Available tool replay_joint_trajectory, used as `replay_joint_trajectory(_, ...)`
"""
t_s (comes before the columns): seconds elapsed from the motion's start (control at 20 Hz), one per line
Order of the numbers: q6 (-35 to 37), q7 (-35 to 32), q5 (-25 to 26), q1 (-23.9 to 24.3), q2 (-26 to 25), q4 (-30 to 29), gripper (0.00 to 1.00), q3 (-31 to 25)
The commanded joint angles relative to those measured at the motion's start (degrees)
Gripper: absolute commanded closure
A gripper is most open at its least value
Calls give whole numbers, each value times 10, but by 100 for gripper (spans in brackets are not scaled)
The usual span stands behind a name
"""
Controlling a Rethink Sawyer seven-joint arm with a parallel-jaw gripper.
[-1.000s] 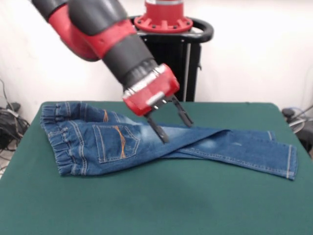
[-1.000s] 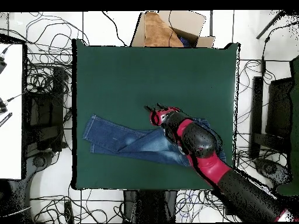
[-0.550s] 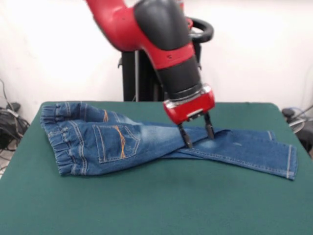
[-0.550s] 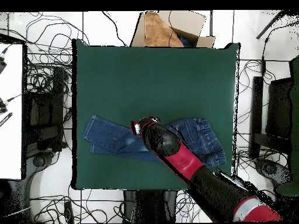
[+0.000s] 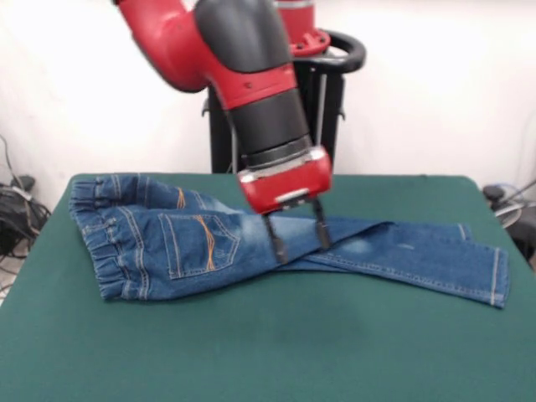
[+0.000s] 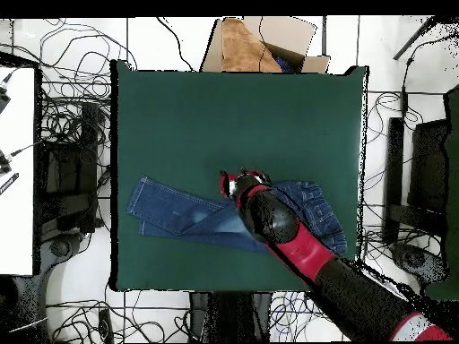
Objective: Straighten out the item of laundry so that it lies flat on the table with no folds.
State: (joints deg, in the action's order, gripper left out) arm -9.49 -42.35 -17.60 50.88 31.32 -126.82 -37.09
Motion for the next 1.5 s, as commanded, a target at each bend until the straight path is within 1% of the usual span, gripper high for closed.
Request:
replay_joint_trajectory(0.05, -76, -229, 55, 25, -112, 35, 0, -69)
replay_joint_trajectory(0.2, -63, -236, 64, 23, -133, 40, 0, -71)
replay_joint_trajectory(0.35, -46, -240, 74, 27, -169, 47, 0, -78)
replay_joint_trajectory(0.4, -42, -240, 76, 23, -169, 50, 0, -74)
replay_joint_trajectory(0.5, -34, -237, 58, -9, -135, 49, 0, -31)
replay_joint_trajectory(0.55, -8, -225, 21, -55, -86, 45, 0, 27)
replay_joint_trajectory(0.6, 2, -224, 8, -69, -66, 40, 0, 45)
replay_joint_trajectory(0.65, 25, -218, -22, -104, -29, 34, 0, 87)
replay_joint_trajectory(0.75, 44, -217, -49, -144, 7, 29, 0, 129)
replay_joint_trajectory(0.85, 48, -218, -55, -166, 22, 29, 0, 153)
replay_joint_trajectory(1.0, 28, -226, -44, -178, 25, 26, 0, 167)
replay_joint_trajectory(1.1, 25, -224, -55, -211, 32, 33, 0, 203)
replay_joint_trajectory(1.15, 33, -217, -77, -250, 40, 40, 0, 244)
replay_joint_trajectory(1.25, 42, -217, -104, -294, 46, 46, 0, 284)
replay_joint_trajectory(1.35, 37, -228, -121, -316, 48, 47, 0, 296)
replay_joint_trajectory(1.5, 17, -250, -139, -336, 42, 48, 0, 295)
